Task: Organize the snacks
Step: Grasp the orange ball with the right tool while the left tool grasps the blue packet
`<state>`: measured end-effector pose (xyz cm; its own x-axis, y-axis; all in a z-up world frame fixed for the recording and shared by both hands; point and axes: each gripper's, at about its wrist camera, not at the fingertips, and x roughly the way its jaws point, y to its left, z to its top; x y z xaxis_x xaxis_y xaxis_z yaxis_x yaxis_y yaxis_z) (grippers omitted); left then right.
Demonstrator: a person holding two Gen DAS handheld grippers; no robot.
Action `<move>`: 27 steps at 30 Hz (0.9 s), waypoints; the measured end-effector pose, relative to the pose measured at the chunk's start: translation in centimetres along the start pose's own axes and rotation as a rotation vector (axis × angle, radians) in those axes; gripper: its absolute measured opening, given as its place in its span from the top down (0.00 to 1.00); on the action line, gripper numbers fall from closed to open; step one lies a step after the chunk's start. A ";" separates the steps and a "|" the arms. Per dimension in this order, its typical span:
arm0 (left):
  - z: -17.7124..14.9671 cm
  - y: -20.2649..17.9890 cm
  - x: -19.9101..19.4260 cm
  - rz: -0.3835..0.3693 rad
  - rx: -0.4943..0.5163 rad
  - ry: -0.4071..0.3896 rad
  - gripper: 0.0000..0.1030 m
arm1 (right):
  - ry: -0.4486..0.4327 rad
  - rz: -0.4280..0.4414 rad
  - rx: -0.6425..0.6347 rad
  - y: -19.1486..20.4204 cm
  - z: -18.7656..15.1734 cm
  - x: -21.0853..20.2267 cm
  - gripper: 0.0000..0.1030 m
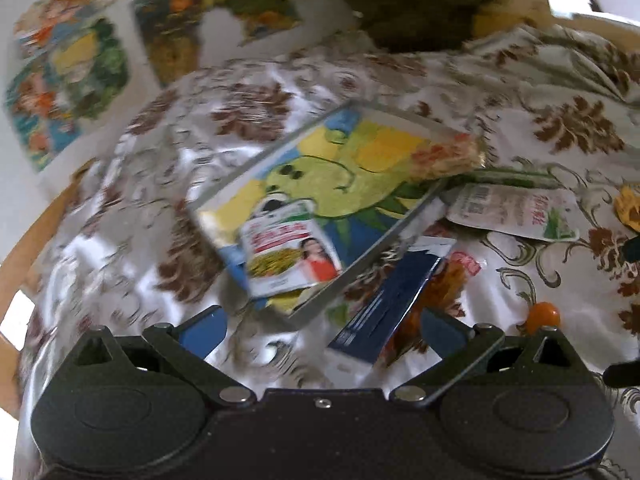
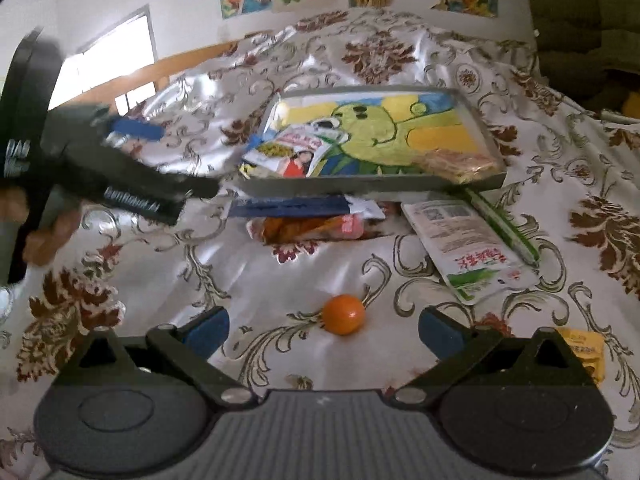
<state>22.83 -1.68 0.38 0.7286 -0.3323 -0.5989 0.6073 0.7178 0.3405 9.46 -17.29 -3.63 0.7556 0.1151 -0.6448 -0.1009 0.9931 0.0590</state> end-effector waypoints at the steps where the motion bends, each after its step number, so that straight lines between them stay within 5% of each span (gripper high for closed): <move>1: 0.4 0.0 0.9 -0.027 0.021 0.010 0.01 | 0.009 -0.002 -0.003 0.0 0.0 0.4 0.04; 12: 1.8 -0.1 5.7 -0.153 0.062 0.081 0.05 | 0.059 -0.001 -0.011 -0.3 0.6 3.7 0.21; 20: 1.6 -0.9 7.5 -0.183 0.125 0.154 0.31 | 0.096 -0.024 -0.027 0.0 0.7 5.2 0.33; 27: 1.7 -1.7 8.5 -0.197 0.152 0.193 0.40 | 0.102 -0.024 -0.010 -0.3 0.8 5.7 0.37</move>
<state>28.53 -6.71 -4.07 0.5272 -0.3235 -0.7858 0.7821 0.5463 0.2998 14.34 -16.92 -6.74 0.6882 0.0881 -0.7201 -0.0905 0.9953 0.0352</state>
